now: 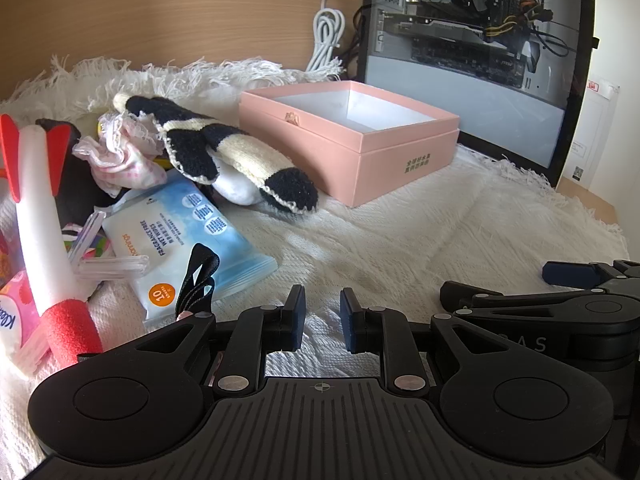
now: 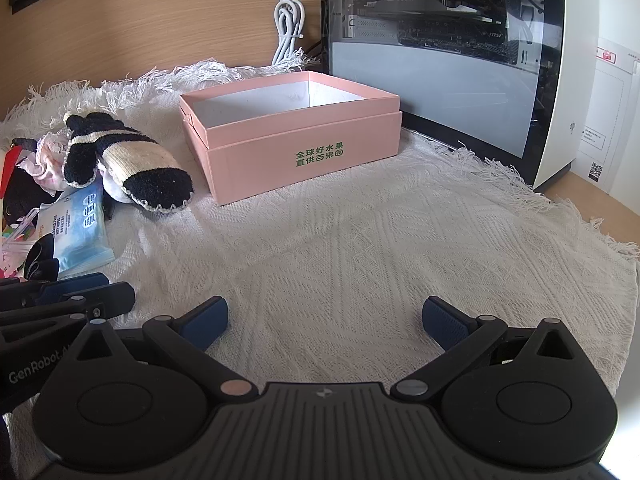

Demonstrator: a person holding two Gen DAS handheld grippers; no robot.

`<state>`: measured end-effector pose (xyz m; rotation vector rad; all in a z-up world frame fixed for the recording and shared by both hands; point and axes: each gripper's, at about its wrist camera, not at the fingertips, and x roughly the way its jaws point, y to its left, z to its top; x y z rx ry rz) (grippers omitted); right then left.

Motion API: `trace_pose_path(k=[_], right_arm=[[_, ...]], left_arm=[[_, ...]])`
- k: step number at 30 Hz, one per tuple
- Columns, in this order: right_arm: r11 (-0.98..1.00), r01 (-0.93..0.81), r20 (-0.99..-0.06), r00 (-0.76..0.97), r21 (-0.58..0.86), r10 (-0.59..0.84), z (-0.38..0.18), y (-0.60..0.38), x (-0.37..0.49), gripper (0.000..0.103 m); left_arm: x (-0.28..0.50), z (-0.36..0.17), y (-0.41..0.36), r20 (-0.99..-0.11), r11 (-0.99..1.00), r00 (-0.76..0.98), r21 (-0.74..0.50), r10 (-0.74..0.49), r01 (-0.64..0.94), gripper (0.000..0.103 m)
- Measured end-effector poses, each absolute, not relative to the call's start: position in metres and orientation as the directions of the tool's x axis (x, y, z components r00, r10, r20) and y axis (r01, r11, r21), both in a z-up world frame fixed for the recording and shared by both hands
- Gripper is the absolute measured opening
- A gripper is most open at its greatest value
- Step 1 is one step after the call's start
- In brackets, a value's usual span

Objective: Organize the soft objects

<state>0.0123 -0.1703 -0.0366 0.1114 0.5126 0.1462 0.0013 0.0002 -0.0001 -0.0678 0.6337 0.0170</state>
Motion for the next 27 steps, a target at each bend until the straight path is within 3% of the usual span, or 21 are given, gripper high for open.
trace_pose_path(k=[27], right_arm=[[0.984,-0.111,-0.480,0.862,0.137,0.164,-0.0365,-0.1693,0.0122,0.103]], left_arm=[[0.0010,-0.0001,-0.0009,-0.593,0.998,0.805,-0.047,0.002,-0.036,0.022]])
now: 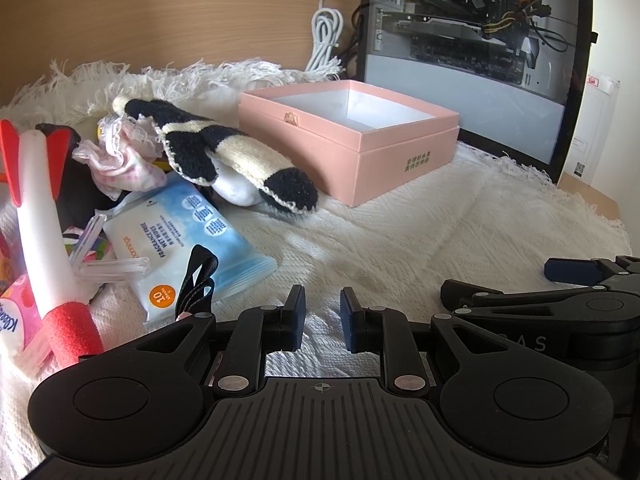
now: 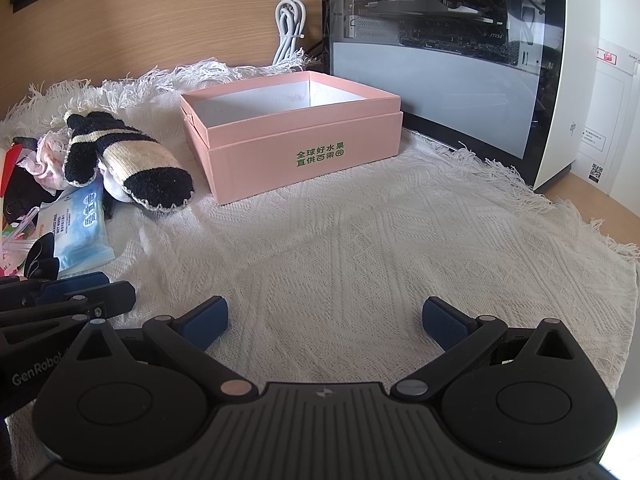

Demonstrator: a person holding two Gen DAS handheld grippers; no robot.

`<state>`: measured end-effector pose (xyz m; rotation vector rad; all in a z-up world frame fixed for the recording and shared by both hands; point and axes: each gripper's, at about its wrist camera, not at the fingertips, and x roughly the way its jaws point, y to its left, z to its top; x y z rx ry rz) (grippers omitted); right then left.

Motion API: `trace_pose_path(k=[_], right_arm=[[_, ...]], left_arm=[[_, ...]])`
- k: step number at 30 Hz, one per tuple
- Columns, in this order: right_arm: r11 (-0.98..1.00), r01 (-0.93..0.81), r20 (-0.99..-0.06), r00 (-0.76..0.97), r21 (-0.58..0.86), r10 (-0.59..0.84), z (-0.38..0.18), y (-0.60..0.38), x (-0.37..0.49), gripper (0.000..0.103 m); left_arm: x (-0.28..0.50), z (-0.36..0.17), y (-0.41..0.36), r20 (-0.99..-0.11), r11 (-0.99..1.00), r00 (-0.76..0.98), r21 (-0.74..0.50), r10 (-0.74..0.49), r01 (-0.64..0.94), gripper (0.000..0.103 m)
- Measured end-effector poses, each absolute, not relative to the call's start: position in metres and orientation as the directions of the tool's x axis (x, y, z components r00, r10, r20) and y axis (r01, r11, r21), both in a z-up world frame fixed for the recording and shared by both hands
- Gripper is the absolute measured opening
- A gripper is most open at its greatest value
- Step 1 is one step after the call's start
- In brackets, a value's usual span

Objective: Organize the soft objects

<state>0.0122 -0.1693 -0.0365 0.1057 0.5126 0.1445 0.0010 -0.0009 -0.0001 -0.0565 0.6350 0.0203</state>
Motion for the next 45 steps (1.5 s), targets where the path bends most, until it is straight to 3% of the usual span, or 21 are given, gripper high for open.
trace_pose_path(k=[35,45], right_arm=[[0.986,-0.122,-0.478,0.863,0.116,0.163,-0.035,-0.170,0.011,0.103],[0.951,-0.278,-0.634,0.714,0.134,0.298,-0.018,-0.185,0.031,0.103]], left_arm=[[0.001,0.000,-0.002,-0.593,0.999,0.805,-0.035,0.009,-0.037,0.022],[0.000,0.001,-0.011,-0.595,0.996,0.800,0.022,0.081,-0.084,0.026]])
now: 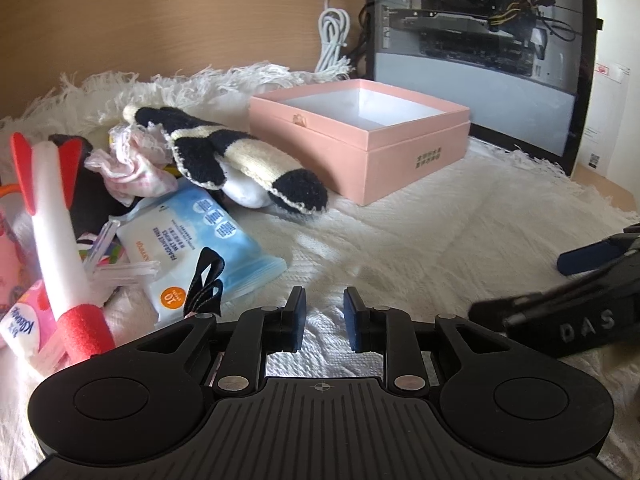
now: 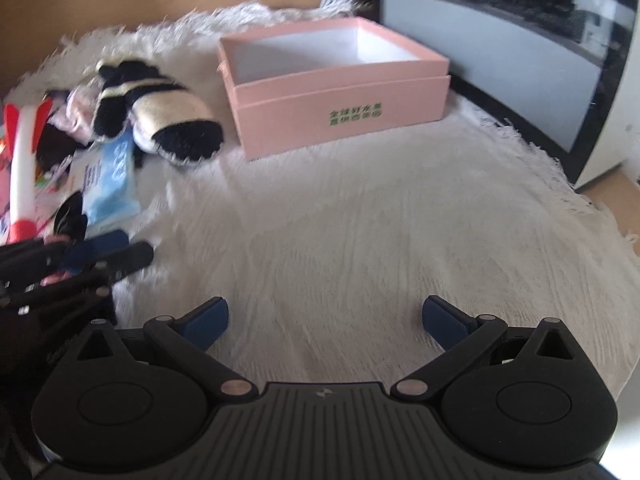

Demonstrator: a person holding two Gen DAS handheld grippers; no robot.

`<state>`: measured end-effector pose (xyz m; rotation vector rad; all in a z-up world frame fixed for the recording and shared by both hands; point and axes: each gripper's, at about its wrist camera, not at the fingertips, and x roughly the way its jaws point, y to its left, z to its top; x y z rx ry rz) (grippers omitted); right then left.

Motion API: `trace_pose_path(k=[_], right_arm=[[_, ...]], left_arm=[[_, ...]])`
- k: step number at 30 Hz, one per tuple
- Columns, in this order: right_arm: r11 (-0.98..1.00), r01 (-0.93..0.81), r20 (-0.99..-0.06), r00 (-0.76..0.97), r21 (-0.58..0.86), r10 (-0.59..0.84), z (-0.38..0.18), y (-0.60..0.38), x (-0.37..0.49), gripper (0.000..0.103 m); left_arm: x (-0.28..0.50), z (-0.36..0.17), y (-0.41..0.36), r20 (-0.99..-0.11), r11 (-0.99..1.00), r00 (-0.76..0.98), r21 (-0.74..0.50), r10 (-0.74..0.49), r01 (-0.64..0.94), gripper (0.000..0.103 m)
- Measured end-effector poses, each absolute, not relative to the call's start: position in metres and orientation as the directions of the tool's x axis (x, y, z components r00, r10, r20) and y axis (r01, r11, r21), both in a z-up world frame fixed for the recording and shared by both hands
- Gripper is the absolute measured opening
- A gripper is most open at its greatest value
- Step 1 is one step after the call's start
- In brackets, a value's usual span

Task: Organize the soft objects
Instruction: 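Grasp the white-and-red foam rocket with the left tool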

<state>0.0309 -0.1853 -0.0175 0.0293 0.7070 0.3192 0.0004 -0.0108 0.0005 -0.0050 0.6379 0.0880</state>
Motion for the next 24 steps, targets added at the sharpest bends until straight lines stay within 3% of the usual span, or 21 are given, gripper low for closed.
trace_pose_path(k=[4,7,11,14,16,18,24], right_arm=[[0.927,-0.363,-0.666,0.668,0.096,0.331,-0.016,-0.186,0.032,0.102],[0.904,-0.416,-0.681,0.634,0.100,0.367,-0.012,-0.191,0.033,0.098],[0.864,-0.494,-0.602,0.662,0.098,0.446,0.002,-0.203,0.025,0.098],[0.831,-0.555,-0.549,0.679,0.051,0.487,0.013,-0.207,0.017,0.098],[0.810,-0.586,-0.528,0.680,0.026,0.509,0.018,-0.208,0.014,0.098],[0.789,-0.614,-0.511,0.675,0.011,0.532,0.023,-0.209,0.014,0.098],[0.729,-0.684,-0.486,0.648,-0.033,0.587,0.026,-0.214,0.012,0.098]], left_arm=[[-0.001,0.008,-0.008,-0.615,0.990,0.781,-0.005,0.109,-0.142,0.025],[-0.016,0.028,0.005,-0.582,0.970,0.796,-0.043,0.170,-0.238,0.026],[-0.033,0.055,0.042,-0.535,0.880,0.771,-0.102,0.345,-0.464,0.024],[-0.024,0.063,0.084,-0.583,0.767,0.684,-0.153,0.439,-0.623,0.023],[-0.013,0.060,0.102,-0.623,0.740,0.651,-0.165,0.434,-0.652,0.023],[-0.001,0.055,0.107,-0.631,0.747,0.640,-0.140,0.439,-0.650,0.034],[0.034,0.042,0.110,-0.654,0.746,0.587,-0.052,0.477,-0.664,0.032]])
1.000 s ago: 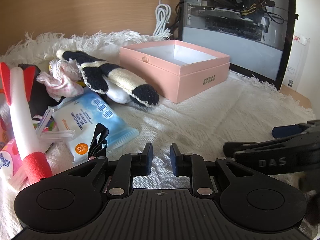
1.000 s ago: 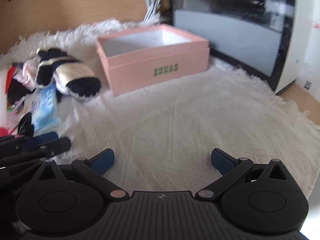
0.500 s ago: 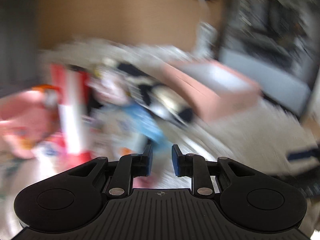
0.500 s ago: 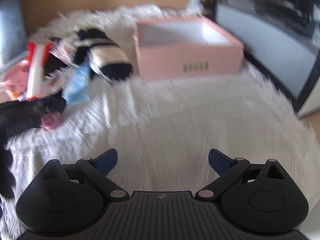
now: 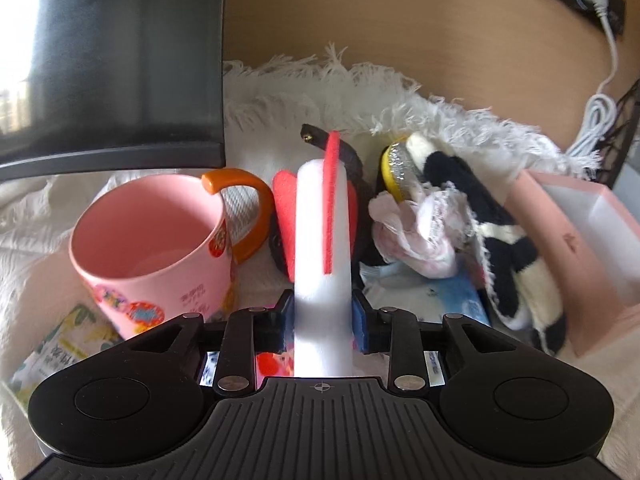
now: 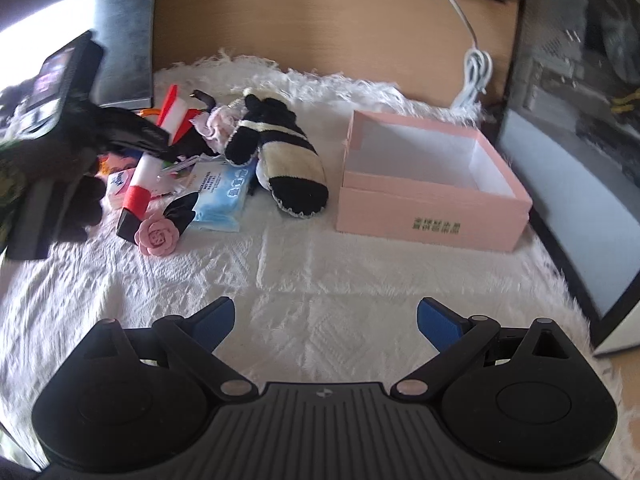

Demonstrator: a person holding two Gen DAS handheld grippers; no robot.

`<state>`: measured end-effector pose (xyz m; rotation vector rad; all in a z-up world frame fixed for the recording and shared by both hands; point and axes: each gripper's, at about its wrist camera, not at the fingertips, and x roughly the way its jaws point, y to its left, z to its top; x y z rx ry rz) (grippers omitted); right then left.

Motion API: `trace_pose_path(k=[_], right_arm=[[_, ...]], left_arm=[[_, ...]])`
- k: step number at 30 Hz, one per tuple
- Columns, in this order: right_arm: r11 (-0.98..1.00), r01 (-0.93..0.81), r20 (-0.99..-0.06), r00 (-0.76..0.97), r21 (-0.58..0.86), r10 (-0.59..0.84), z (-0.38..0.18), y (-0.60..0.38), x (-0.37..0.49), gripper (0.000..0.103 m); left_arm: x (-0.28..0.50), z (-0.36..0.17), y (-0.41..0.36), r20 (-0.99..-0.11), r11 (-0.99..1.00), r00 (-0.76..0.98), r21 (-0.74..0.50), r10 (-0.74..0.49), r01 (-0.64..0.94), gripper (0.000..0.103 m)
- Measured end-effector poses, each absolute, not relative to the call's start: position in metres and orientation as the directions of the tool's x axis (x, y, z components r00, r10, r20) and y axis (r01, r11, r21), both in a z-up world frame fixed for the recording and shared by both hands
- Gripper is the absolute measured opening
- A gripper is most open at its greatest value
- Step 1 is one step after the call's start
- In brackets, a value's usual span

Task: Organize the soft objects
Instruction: 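Grasp the white-and-red foam rocket with the left tool, then grasp the pink fabric rose with the right tool while the left tool lifts the rocket, then drop the rocket into the pink box with the left tool while the right tool drops the rose in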

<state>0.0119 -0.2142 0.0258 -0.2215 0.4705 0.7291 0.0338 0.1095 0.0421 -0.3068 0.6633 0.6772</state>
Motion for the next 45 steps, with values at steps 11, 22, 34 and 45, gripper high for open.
trace_pose_path(k=[11,22,34,45], right_arm=[[0.625,-0.779,-0.469,0.568,-0.042,0.676,0.024,-0.226,0.040,0.098],[0.264,-0.962,-0.459,0.267,-0.073,0.847,0.044,-0.139,0.043,0.098],[0.211,-0.973,-0.572,0.224,-0.089,0.789,0.009,-0.039,0.015,0.049],[0.288,-0.954,-0.511,0.289,-0.083,0.809,0.050,-0.134,0.032,0.046]], left_arm=[[-0.007,0.063,0.083,-0.646,0.726,0.599,-0.099,0.474,-0.681,0.031],[-0.119,0.078,0.054,-0.684,0.596,0.561,-0.226,0.466,-0.771,0.031],[-0.155,0.052,0.008,-0.737,0.553,0.572,-0.325,0.360,-0.767,0.031],[-0.079,0.062,-0.024,-0.739,0.744,0.662,-0.374,0.122,-0.554,0.031]])
